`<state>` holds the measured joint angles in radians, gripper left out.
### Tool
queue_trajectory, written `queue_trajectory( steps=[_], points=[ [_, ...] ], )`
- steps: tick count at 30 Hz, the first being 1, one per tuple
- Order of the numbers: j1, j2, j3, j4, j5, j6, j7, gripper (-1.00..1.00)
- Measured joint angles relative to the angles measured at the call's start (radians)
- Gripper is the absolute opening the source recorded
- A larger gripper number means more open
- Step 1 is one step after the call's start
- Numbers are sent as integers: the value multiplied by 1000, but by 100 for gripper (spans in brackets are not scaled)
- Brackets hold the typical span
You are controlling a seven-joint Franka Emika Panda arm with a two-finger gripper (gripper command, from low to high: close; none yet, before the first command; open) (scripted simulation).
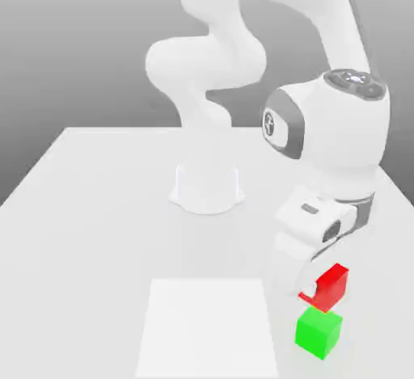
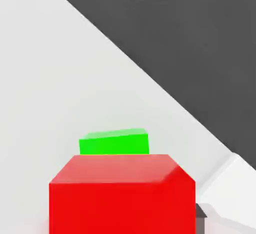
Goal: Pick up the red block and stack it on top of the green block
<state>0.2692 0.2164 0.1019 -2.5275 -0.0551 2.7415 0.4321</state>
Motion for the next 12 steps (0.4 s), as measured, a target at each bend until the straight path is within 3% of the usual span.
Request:
queue_trajectory(
  steps=[1, 7, 12],
  points=[
    [4, 25, -5, 1, -8, 24, 5, 100],
    [6, 38, -7, 2, -12, 36, 8, 100],
    [-4, -96, 11, -4, 25, -90, -20, 100]
  ],
)
